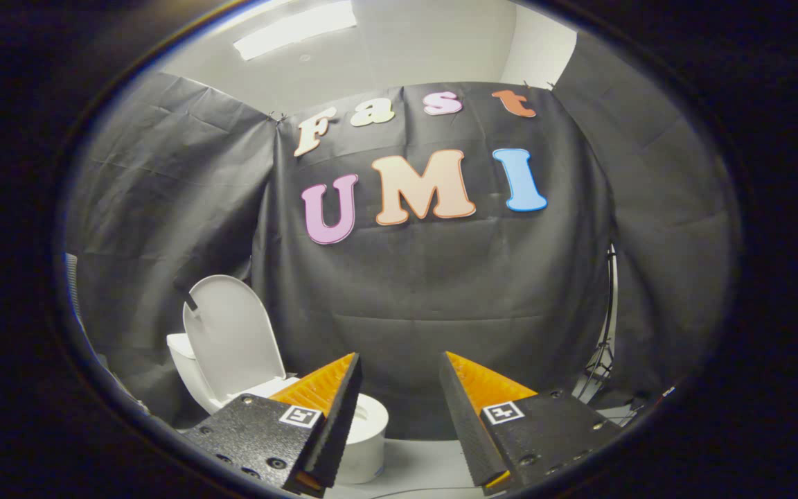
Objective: Open the toilet lid.
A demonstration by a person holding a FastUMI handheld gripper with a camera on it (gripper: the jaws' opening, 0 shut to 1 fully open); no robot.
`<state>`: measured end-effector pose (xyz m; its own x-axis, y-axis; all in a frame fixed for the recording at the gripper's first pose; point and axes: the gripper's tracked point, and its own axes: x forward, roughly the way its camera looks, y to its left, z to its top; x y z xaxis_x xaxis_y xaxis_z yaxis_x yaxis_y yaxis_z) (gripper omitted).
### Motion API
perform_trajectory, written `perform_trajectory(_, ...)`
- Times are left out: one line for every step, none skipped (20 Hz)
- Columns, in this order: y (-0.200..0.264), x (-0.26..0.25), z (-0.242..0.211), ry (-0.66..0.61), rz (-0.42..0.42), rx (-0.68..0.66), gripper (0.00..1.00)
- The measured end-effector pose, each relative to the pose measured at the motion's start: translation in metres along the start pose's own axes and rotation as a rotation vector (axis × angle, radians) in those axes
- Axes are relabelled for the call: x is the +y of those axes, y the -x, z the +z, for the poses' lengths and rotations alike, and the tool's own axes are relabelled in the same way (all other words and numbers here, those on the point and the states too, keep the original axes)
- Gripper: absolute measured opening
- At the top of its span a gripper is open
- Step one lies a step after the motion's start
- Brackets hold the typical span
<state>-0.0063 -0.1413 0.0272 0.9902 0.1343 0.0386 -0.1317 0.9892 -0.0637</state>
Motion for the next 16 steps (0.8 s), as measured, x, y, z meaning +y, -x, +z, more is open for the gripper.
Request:
perform_trajectory(0.0,-0.005,-0.002,0.009,-0.002,0.004,0.7)
perform_trajectory(0.0,-0.013,-0.005,0.023,-0.01,0.008,0.7)
perform_trajectory(0.001,-0.02,-0.007,0.035,-0.022,0.018,0.7)
perform_trajectory(0.001,-0.026,-0.008,0.044,-0.031,0.028,0.7)
perform_trajectory(0.002,-0.033,-0.012,0.05,-0.047,0.044,0.7)
perform_trajectory(0.002,-0.04,-0.015,0.05,-0.059,0.056,0.7)
perform_trajectory(0.002,-0.043,-0.017,0.046,-0.062,0.064,0.7)
perform_trajectory(0.002,-0.045,-0.018,0.04,-0.062,0.068,0.7)
perform_trajectory(0.002,-0.048,-0.021,0.038,-0.064,0.076,0.7)
perform_trajectory(0.001,-0.049,-0.022,0.035,-0.066,0.083,0.7)
perform_trajectory(0.0,-0.05,-0.025,0.041,-0.07,0.092,0.7)
perform_trajectory(0.0,-0.051,-0.027,0.049,-0.079,0.105,0.7)
perform_trajectory(-0.002,-0.055,-0.029,0.054,-0.092,0.121,0.7)
perform_trajectory(-0.002,-0.06,-0.032,0.057,-0.107,0.139,0.7)
perform_trajectory(-0.001,-0.066,-0.038,0.056,-0.134,0.172,0.7)
perform_trajectory(0.002,-0.073,-0.043,0.037,-0.159,0.198,0.7)
